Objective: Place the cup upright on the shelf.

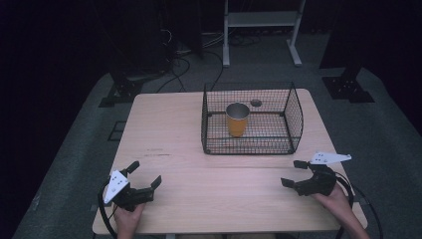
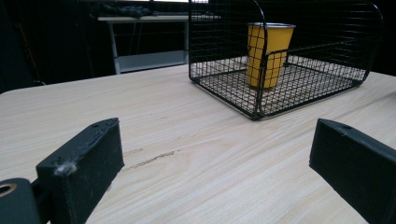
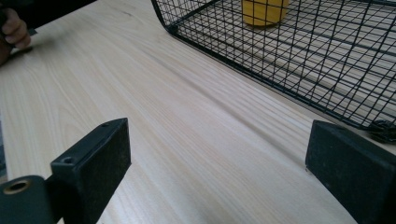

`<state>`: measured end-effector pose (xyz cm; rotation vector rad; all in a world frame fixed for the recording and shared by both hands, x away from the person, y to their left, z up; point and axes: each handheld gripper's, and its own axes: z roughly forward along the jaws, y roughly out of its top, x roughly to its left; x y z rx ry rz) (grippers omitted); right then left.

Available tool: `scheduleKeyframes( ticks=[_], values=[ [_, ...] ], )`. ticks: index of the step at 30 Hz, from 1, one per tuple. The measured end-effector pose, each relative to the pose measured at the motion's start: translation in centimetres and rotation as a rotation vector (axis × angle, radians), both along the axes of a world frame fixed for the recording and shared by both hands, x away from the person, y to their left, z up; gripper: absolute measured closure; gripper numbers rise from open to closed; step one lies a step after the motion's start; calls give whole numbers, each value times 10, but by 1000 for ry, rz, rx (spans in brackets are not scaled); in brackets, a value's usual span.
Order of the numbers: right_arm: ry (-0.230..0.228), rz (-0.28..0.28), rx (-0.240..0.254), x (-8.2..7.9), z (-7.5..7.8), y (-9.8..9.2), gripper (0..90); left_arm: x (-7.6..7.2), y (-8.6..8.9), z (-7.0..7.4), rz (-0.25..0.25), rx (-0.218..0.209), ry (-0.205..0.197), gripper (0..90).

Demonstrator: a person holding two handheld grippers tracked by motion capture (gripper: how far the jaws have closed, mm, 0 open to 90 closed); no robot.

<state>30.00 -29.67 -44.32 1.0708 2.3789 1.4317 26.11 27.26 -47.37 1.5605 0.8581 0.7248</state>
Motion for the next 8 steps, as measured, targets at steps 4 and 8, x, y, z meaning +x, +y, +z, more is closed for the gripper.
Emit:
scheduleKeyframes(
  ticks=[4,8],
  values=[
    [3,0,6,-4,-2,0,60,0,0,0,1,2,2,22],
    [15,0,-2,-6,-5,-2,60,0,1,0,3,-1,3,22]
  ],
)
